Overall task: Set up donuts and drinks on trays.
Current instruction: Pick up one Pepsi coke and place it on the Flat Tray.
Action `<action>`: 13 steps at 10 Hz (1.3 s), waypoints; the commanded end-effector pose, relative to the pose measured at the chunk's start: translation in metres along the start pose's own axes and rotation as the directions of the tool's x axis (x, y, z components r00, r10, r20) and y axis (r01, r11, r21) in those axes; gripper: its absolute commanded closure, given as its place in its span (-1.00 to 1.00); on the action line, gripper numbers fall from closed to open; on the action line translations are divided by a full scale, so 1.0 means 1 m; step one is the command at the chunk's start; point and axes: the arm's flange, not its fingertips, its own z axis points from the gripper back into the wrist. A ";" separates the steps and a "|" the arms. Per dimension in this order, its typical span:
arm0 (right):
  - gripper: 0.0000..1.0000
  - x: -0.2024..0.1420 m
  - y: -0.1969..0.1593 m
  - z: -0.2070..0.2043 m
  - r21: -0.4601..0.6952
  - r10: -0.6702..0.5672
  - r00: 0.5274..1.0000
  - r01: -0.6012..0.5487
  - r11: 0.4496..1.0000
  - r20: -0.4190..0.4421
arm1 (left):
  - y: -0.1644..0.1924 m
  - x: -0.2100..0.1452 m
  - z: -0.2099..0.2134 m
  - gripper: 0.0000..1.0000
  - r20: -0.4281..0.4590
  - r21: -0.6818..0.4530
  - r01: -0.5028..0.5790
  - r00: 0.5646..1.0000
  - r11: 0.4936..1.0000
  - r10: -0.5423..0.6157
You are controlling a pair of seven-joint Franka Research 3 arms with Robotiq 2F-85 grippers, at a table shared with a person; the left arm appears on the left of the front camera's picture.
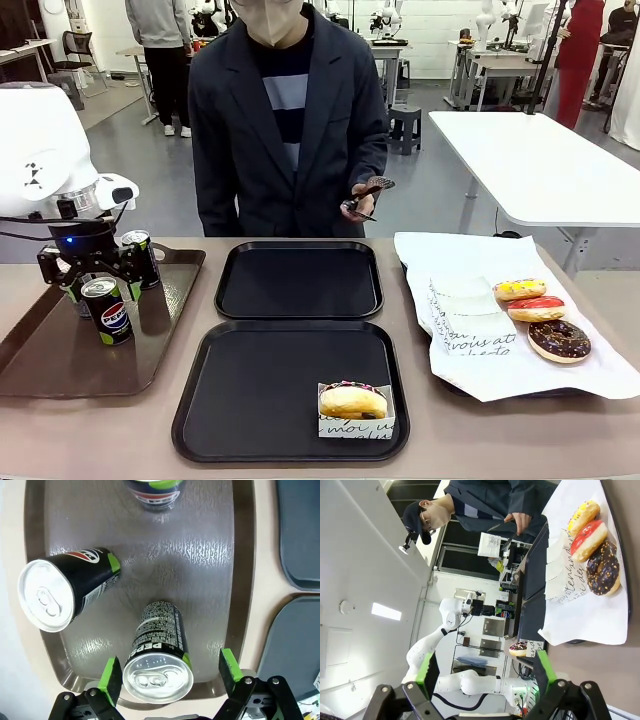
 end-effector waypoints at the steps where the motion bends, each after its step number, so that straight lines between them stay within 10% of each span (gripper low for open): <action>1: -1.00 0.001 0.000 -0.002 0.020 0.021 1.000 -0.021 1.000 0.018 | 0.005 0.003 -0.009 -1.00 0.012 -0.015 -0.006 1.000 1.000 0.007; 4: -1.00 0.001 0.000 -0.002 0.020 0.021 1.000 -0.021 1.000 0.018 | 0.005 0.003 -0.012 -1.00 -0.019 0.007 0.008 1.000 1.000 -0.007; 13: -1.00 0.001 0.000 -0.002 0.020 0.021 1.000 -0.021 1.000 0.018 | 0.009 -0.004 0.005 0.77 -0.024 0.000 0.033 0.999 0.999 -0.033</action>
